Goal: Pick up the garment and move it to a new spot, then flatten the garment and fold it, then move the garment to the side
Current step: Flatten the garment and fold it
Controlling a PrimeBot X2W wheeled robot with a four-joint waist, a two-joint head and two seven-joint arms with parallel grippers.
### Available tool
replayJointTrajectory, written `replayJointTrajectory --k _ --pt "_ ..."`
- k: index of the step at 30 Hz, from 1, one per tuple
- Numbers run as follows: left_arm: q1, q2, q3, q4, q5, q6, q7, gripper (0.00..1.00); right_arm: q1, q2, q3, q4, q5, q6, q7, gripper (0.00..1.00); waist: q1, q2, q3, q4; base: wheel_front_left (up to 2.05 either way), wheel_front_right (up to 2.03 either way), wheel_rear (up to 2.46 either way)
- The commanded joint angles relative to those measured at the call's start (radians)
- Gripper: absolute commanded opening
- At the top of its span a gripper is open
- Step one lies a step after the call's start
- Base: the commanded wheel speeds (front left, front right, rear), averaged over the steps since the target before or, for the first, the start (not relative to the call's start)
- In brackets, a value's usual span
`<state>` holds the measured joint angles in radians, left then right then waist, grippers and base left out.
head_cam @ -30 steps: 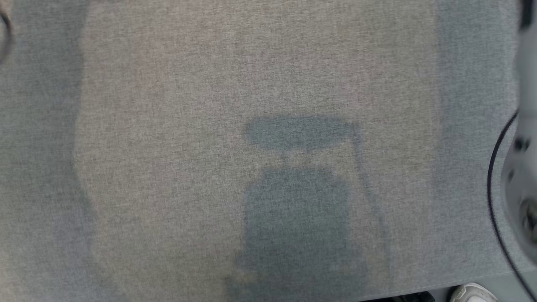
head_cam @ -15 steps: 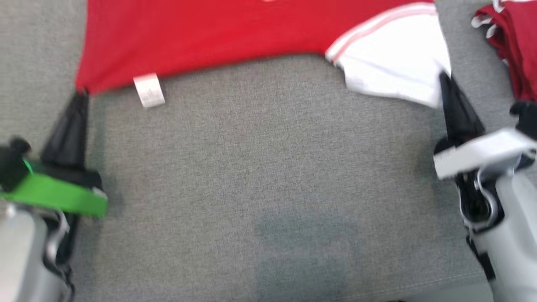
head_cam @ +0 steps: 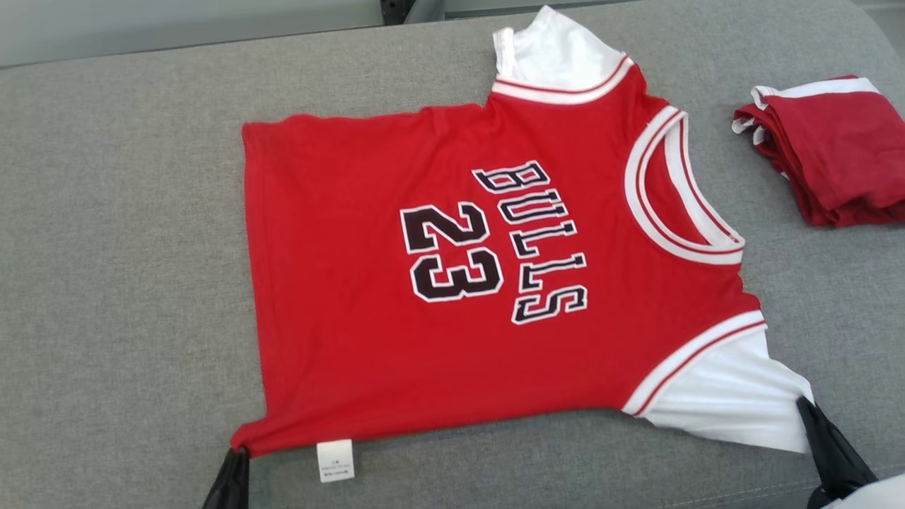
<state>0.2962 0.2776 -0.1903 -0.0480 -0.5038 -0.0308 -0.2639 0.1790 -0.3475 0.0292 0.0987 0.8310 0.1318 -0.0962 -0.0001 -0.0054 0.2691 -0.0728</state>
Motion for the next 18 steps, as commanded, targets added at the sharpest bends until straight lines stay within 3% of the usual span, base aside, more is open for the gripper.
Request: replayJointTrajectory --k 1,5,7,18 --pt "0.034 -0.013 -0.001 -0.031 -0.001 0.007 0.0 0.0 0.041 -0.011 -0.025 -0.024 0.025 -0.002 -0.013 0.0 0.0001 0.0054 -0.039 0.035 0.0 0.0 0.0" --pt "0.03 -0.018 -0.025 -0.101 -0.021 -0.003 0.037 0.0 0.078 -0.025 -0.027 -0.116 0.068 -0.002 0.007 0.0 0.0001 0.0054 -0.027 0.038 0.0 0.0 0.0" --pt "-0.011 0.003 -0.018 -0.107 -0.011 0.014 0.087 0.0 0.04 -0.041 -0.011 -0.14 0.059 -0.002 0.031 0.0 0.0001 0.0054 -0.021 0.03 0.0 0.0 0.0" --pt "-0.285 0.048 -0.033 -0.13 -0.032 0.075 0.405 0.0 -0.375 -0.08 0.068 -0.041 -0.005 -0.001 0.224 0.0 0.0001 0.0054 0.005 0.016 0.0 0.0 0.0"
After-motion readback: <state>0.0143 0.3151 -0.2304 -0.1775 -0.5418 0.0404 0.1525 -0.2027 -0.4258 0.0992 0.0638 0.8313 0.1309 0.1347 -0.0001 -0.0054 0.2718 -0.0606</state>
